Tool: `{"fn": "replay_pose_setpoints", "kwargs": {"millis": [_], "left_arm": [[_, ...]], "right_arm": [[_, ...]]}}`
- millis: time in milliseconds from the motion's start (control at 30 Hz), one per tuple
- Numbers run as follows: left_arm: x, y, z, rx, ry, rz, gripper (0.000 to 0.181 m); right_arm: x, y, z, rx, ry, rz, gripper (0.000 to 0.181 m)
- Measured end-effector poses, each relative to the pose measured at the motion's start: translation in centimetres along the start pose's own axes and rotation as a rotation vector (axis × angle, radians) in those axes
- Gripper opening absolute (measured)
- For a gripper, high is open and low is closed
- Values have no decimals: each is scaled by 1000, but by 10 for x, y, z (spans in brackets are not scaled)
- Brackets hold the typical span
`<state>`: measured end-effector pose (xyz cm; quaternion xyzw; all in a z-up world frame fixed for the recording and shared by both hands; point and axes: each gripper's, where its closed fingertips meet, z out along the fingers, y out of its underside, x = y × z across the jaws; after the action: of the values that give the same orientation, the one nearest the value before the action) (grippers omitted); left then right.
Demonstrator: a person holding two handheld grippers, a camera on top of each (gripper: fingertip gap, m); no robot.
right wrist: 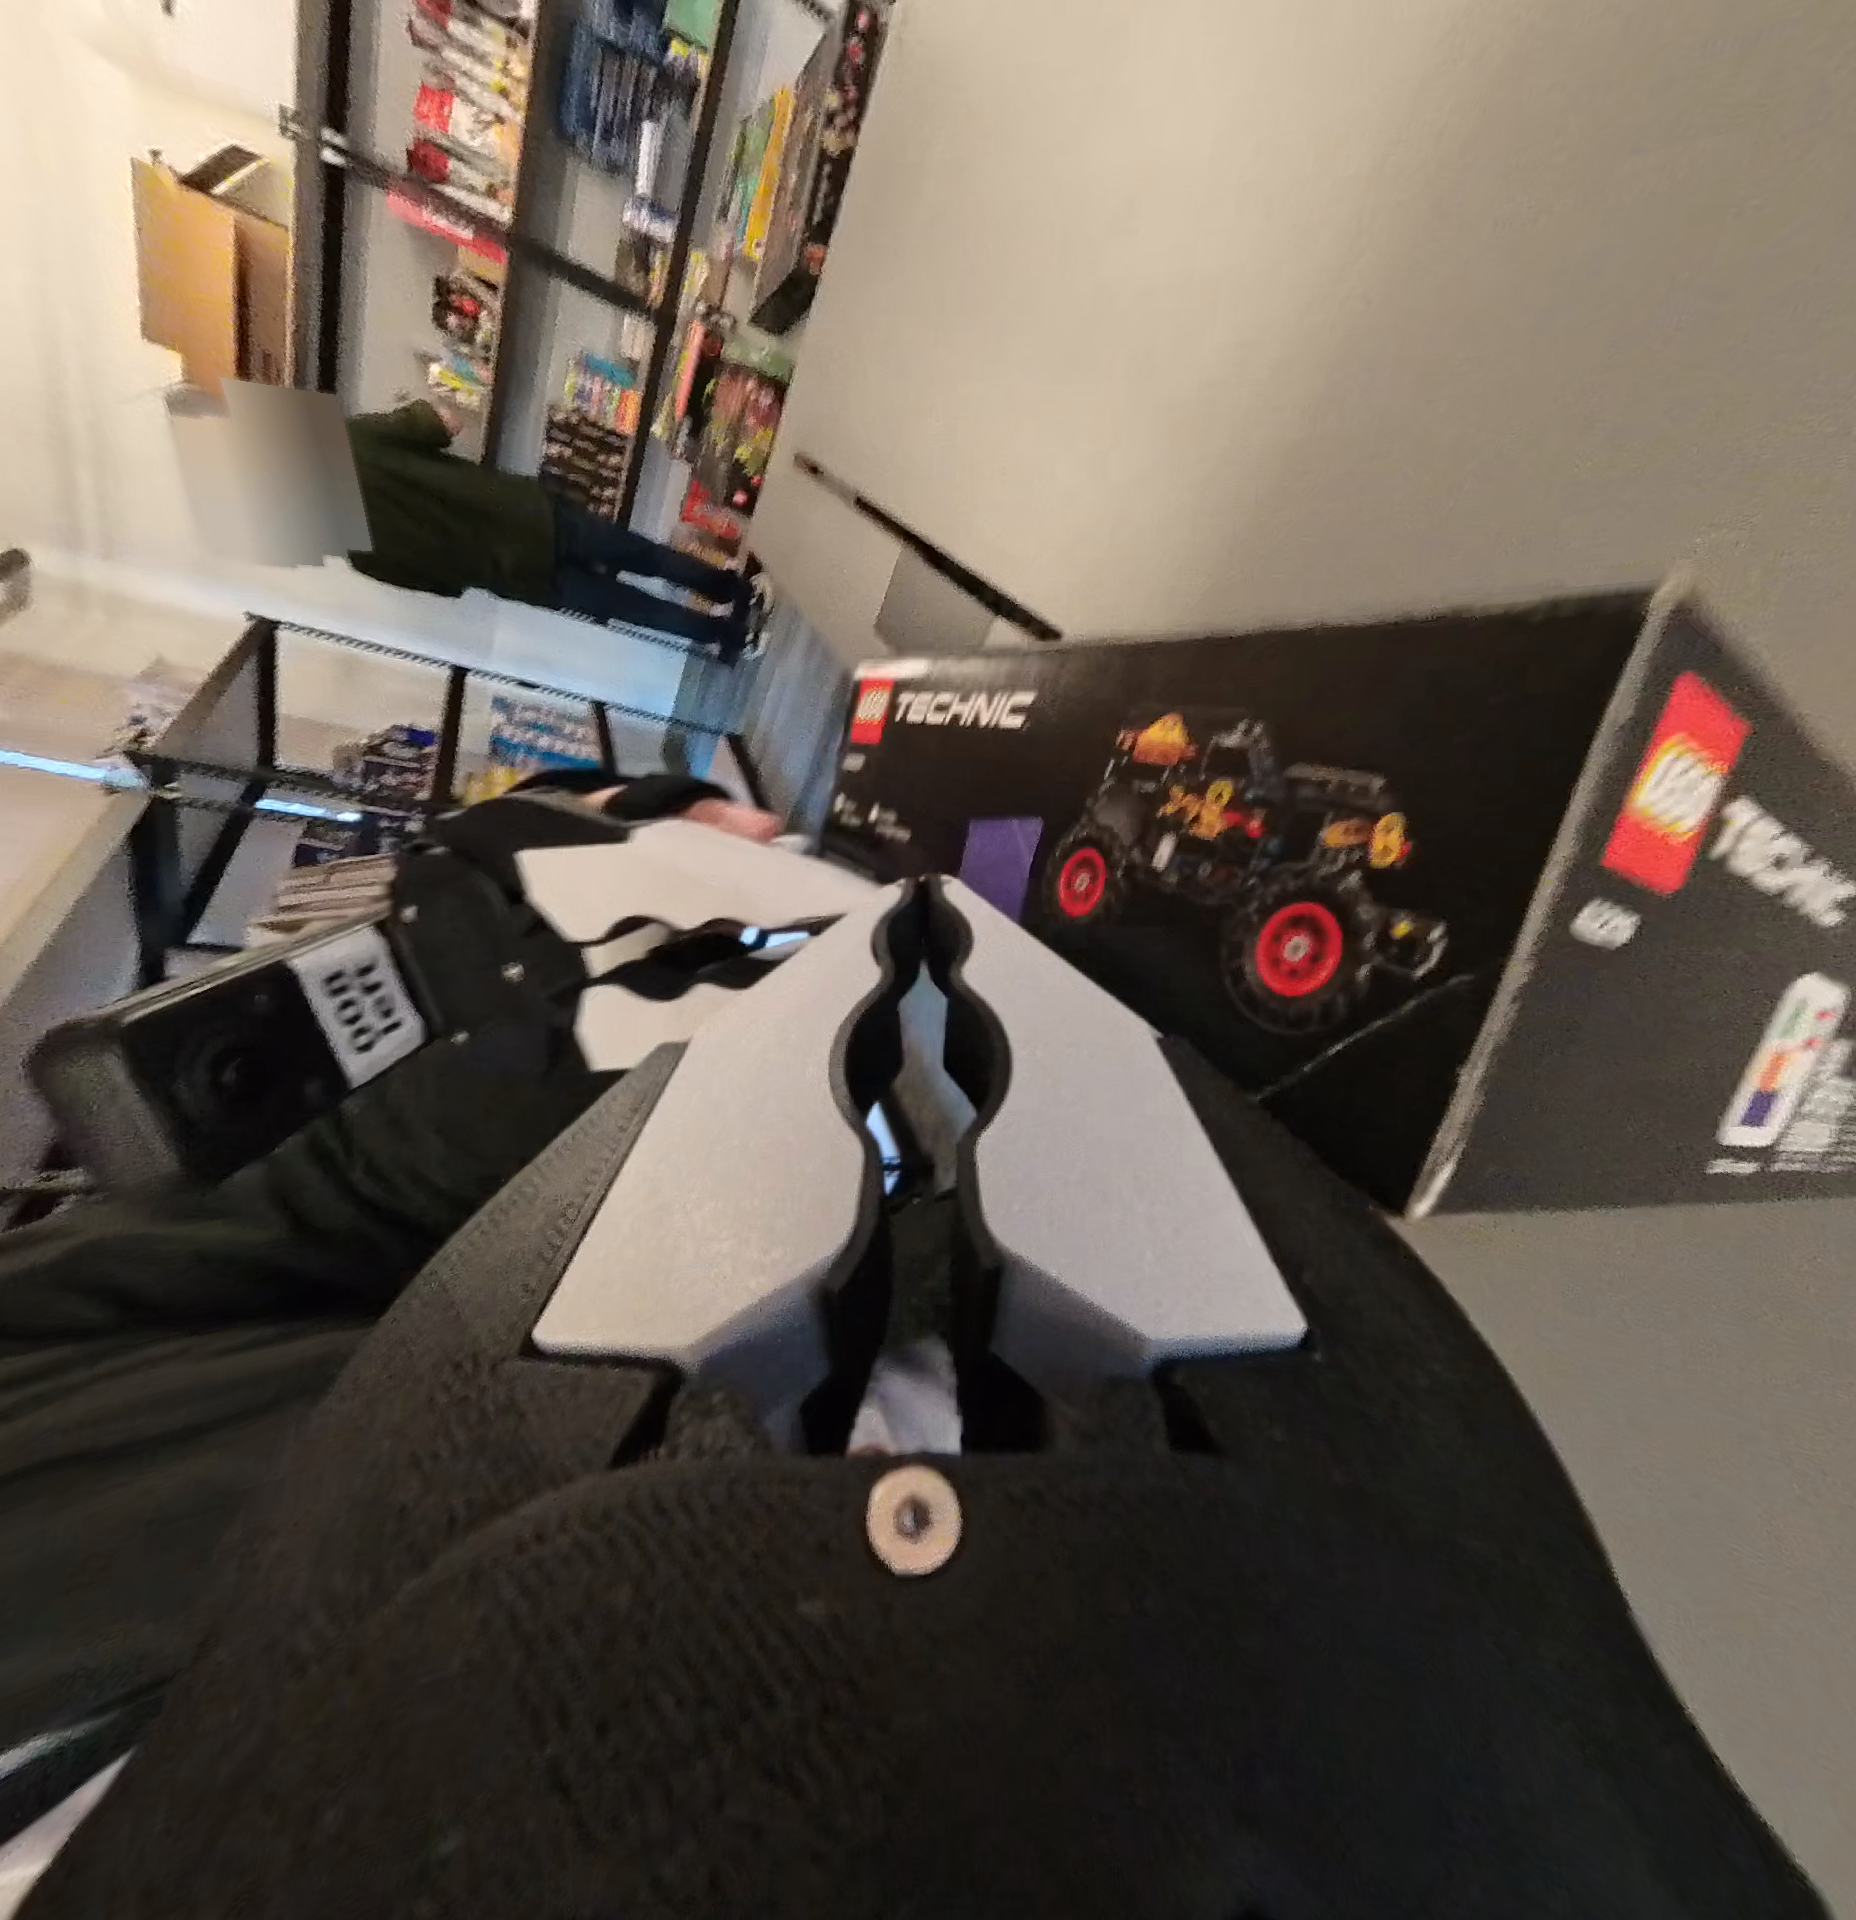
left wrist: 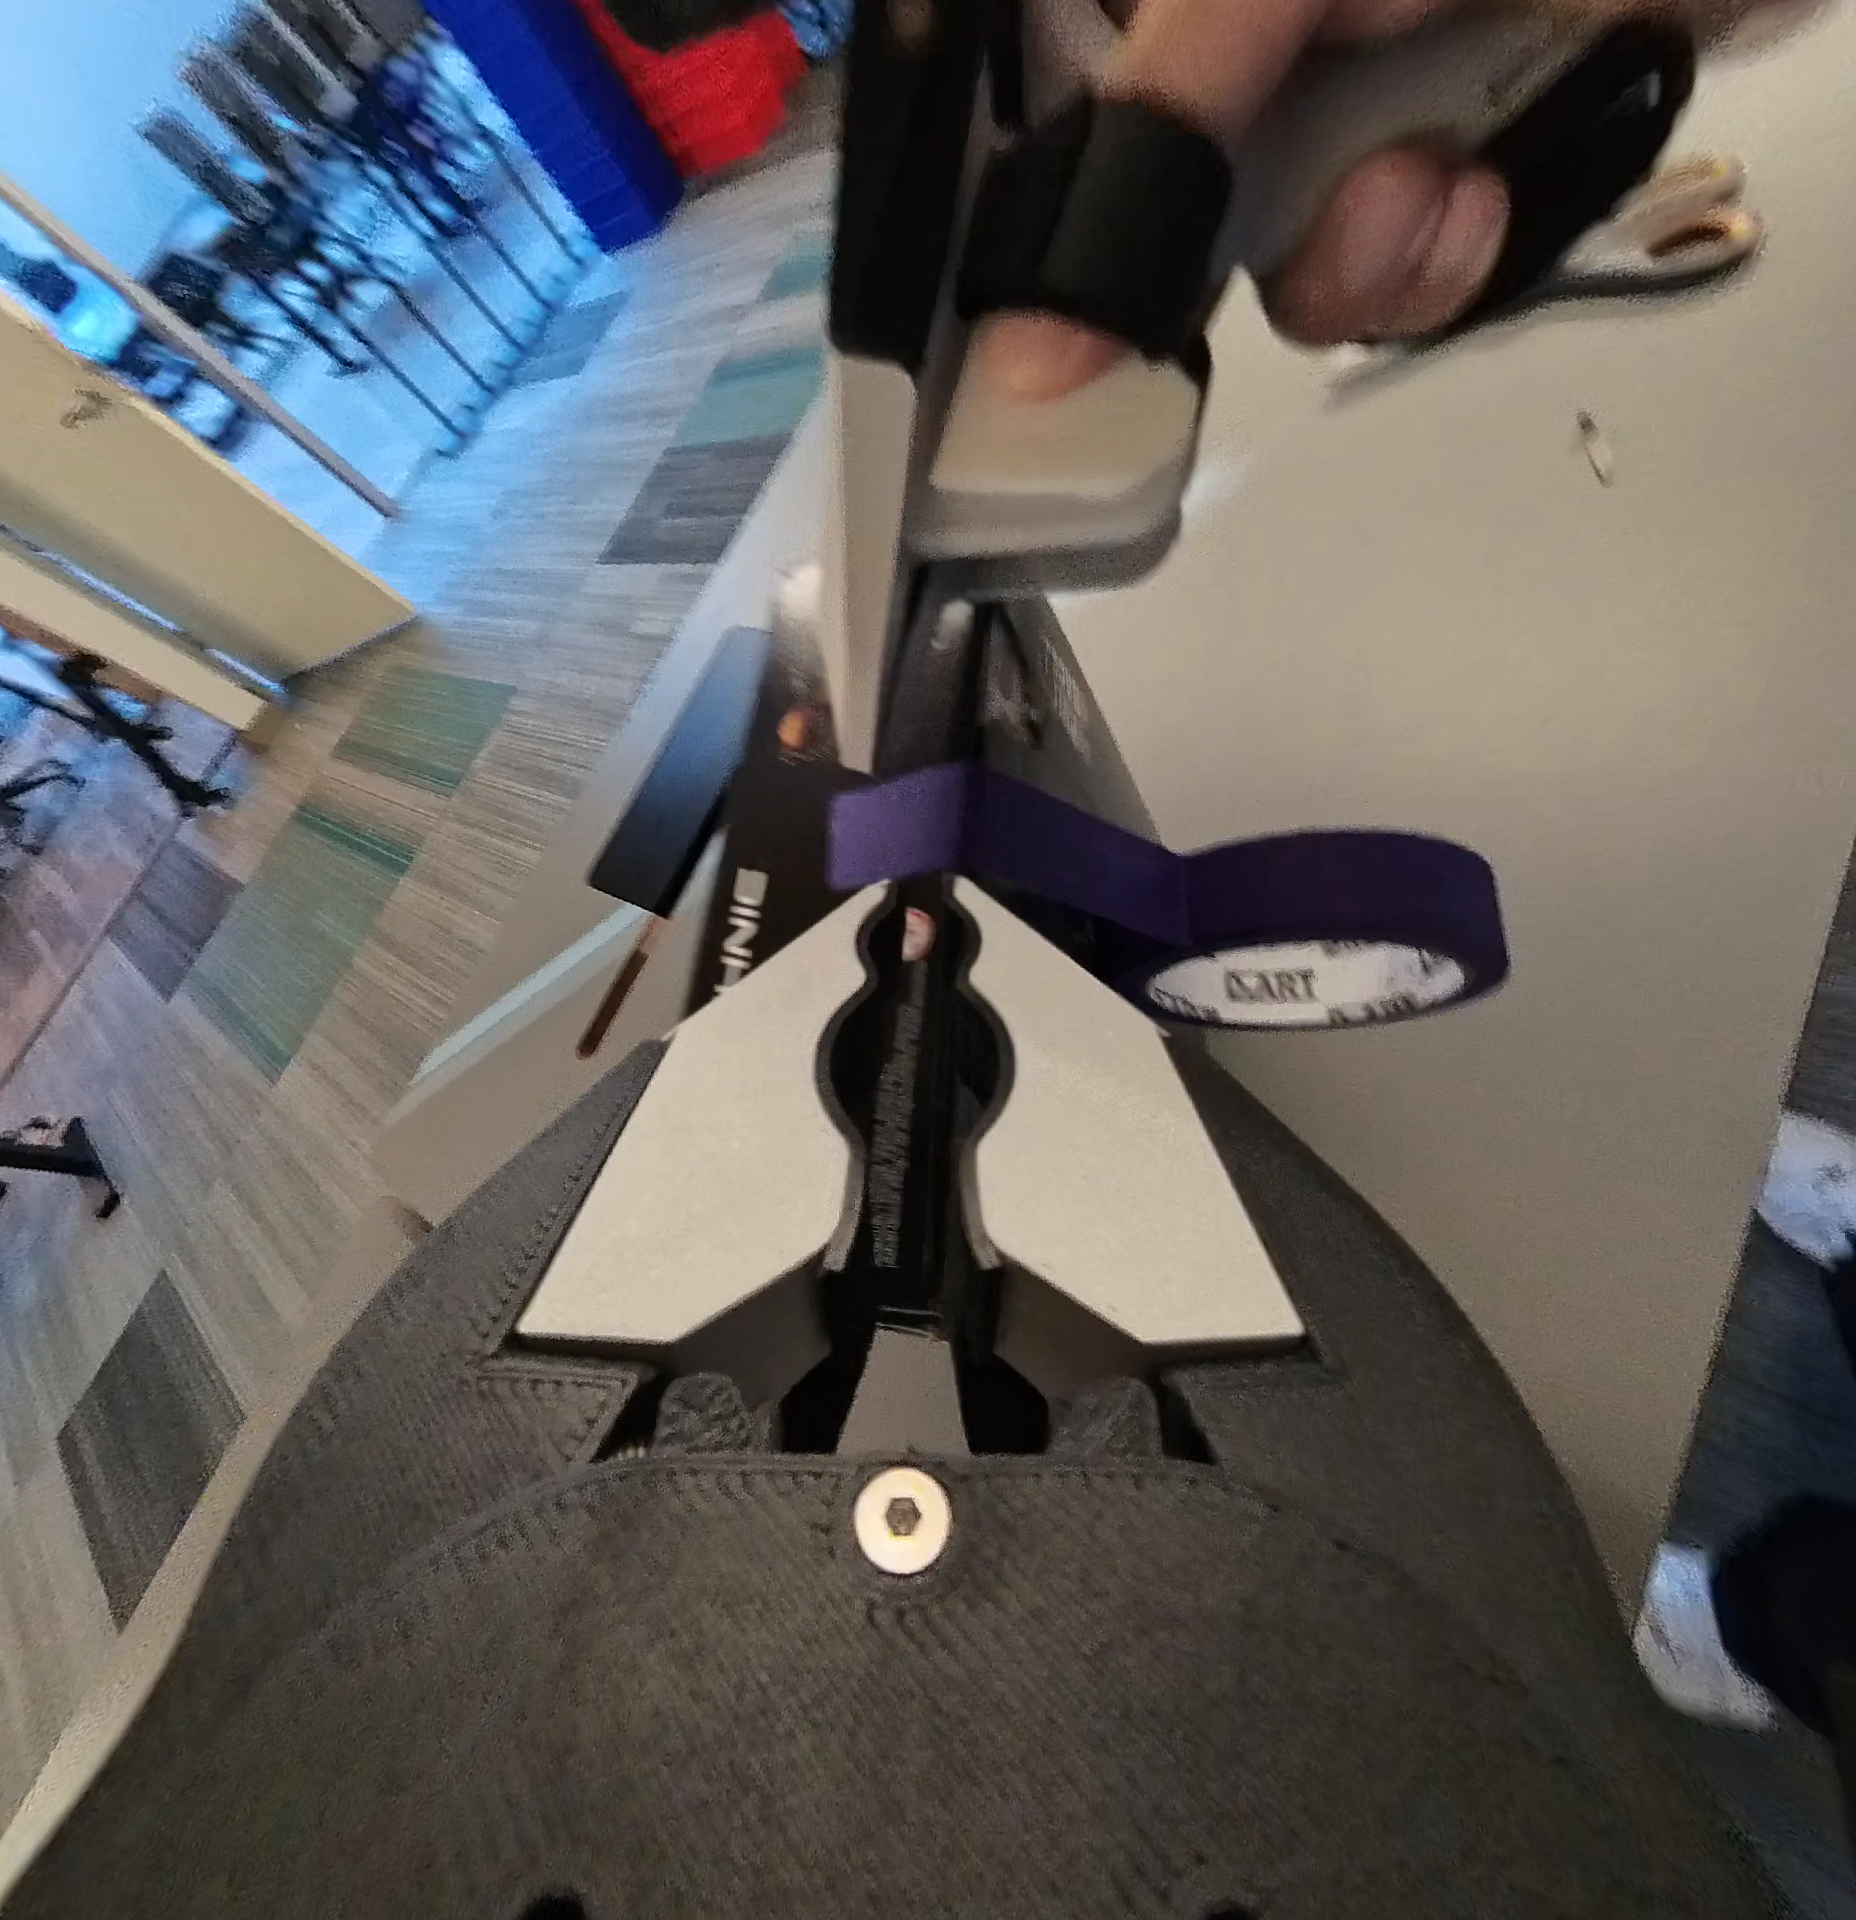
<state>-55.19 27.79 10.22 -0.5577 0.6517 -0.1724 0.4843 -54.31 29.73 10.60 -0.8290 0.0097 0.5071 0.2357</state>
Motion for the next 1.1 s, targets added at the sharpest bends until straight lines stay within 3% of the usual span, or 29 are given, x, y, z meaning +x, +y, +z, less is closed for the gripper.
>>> {"fn": "replay_pose_setpoints", "kwargs": {"millis": [100,167,233,333,433,667,767,933,1000,1100], "left_arm": [[-14,-11,-11,42,-41,-50,17],[-19,-2,-11,-1,-26,-89,40],[-20,15,-8,-64,10,-135,50],[-18,21,-8,-67,56,-228,47],[-12,22,-8,-66,104,-294,42],[-10,26,-5,-53,85,-271,53],[-10,26,-5,-44,85,-278,53],[-10,26,-5,-16,74,-290,53],[-10,25,-6,-4,79,-298,47],[-9,25,-7,2,78,-295,47]], "right_arm": [[0,-5,3,-13,-13,40,0],[2,-7,7,-21,-7,71,0],[6,-3,13,-62,10,79,0],[10,-8,17,-41,5,122,0],[19,-19,11,11,93,74,0],[12,-9,21,-70,128,26,0],[5,-19,19,-8,122,-30,0],[2,0,33,-119,79,0,0],[3,-7,34,-81,50,39,0],[11,-19,26,-21,132,-24,0]]}}
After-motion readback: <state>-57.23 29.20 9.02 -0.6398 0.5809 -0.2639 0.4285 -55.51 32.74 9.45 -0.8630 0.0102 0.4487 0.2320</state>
